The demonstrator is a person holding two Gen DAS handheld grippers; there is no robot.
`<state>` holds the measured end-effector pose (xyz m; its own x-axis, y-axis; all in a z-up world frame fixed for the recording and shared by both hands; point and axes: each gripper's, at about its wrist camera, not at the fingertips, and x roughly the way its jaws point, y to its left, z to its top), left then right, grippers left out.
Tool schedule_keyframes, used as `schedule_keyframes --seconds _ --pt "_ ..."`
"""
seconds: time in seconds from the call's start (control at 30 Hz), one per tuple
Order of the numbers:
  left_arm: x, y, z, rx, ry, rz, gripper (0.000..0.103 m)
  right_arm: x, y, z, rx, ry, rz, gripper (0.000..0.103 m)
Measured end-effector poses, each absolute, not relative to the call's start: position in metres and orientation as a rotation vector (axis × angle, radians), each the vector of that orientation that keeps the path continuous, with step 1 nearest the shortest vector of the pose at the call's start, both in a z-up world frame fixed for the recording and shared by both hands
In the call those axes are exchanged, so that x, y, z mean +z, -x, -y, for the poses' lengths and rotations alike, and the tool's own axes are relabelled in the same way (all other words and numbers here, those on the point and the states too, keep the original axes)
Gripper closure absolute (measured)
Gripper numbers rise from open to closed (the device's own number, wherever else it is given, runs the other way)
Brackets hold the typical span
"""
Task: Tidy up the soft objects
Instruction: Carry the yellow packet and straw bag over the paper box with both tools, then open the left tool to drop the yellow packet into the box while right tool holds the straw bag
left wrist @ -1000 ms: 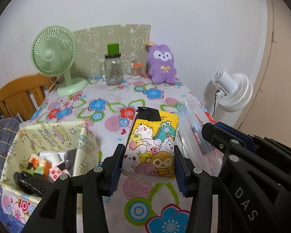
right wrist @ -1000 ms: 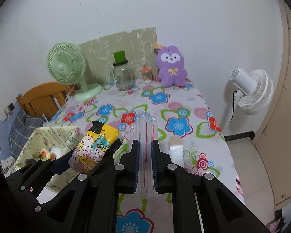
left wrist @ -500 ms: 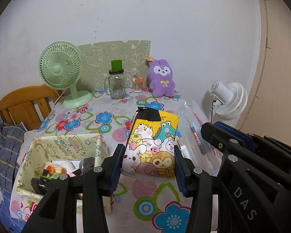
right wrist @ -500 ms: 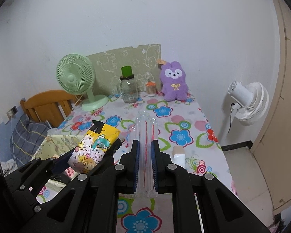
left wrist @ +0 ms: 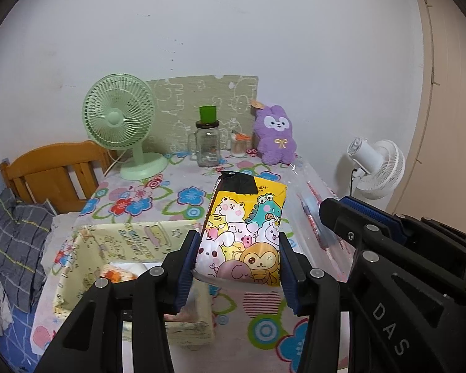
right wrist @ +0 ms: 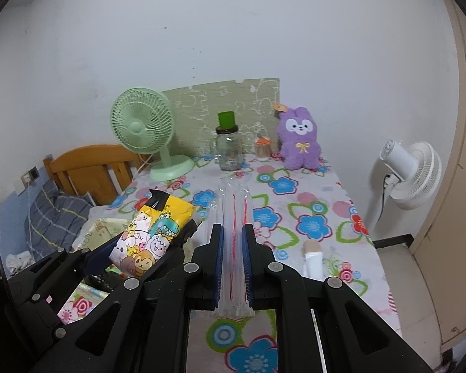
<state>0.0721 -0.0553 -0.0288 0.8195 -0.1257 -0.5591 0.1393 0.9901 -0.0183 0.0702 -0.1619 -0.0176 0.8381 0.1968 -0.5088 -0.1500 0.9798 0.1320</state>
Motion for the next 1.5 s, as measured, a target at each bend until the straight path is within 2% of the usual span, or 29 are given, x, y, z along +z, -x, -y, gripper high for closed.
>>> schedule_keyframes --seconds 0.73,1.5 --pt "-0.047 -0.090 -0.030 -0.048 0.015 -0.636 0.053 -0.029 -0.096 0.072 0.314 -0.021 -0.592 0.088" --pt "-0.093 -0.136 -0.075 0.015 0.038 -0.763 0.049 -0.073 -0.151 0.018 0.396 0.015 -0.723 0.088"
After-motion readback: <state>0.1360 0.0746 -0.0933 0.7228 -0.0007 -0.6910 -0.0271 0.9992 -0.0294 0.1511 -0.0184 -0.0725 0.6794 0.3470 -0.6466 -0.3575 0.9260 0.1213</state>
